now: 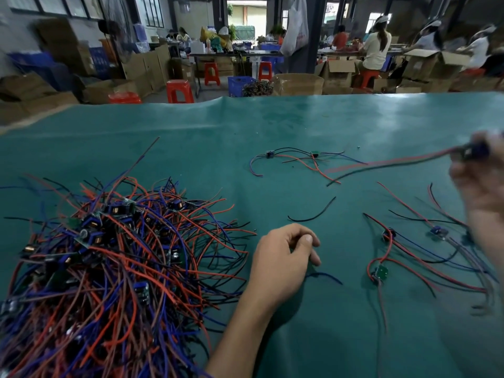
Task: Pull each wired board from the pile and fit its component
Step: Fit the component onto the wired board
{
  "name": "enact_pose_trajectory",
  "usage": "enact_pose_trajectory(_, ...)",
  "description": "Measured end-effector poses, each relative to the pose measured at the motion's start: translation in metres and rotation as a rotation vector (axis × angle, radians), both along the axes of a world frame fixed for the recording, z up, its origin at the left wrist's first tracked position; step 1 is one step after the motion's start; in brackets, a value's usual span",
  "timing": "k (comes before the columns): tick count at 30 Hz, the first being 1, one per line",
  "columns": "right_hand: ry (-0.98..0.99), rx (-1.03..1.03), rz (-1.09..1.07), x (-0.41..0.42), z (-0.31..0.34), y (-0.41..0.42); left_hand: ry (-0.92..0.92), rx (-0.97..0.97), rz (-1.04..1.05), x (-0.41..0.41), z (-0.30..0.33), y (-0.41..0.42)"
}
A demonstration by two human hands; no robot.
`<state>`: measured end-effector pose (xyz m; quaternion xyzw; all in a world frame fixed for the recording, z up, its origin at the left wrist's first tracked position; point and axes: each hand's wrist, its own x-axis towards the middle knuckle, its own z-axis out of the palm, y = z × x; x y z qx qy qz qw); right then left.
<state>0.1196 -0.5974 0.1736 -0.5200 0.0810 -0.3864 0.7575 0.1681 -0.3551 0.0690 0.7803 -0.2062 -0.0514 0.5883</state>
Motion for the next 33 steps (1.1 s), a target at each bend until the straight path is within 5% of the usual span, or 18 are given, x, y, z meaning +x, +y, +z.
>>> enact_pose_trajectory(5, 0.031, -0.700, 0.362, 0.028, 0.061, 0.114, 0.001, -0.088, 0.067, 0.000, 0.002, -0.001)
enact_pose_trajectory(13, 0.162, -1.046, 0.693, 0.097, 0.086, 0.283, 0.049, -0.160, 0.164, 0.010, -0.007, -0.003)
enact_pose_trajectory(19, 0.552, -1.471, 0.267, 0.186, 0.039, 0.235, 0.009, -0.131, 0.085, 0.008, -0.009, -0.006)
enact_pose_trajectory(23, 0.961, -1.565, 0.248, 0.207, -0.025, 0.181, 0.003, -0.129, 0.090, 0.009, -0.007, -0.005)
enact_pose_trajectory(33, 0.824, -1.729, -0.014, 0.191, -0.057, 0.150, -0.019, -0.153, 0.132, 0.006, -0.003, -0.001)
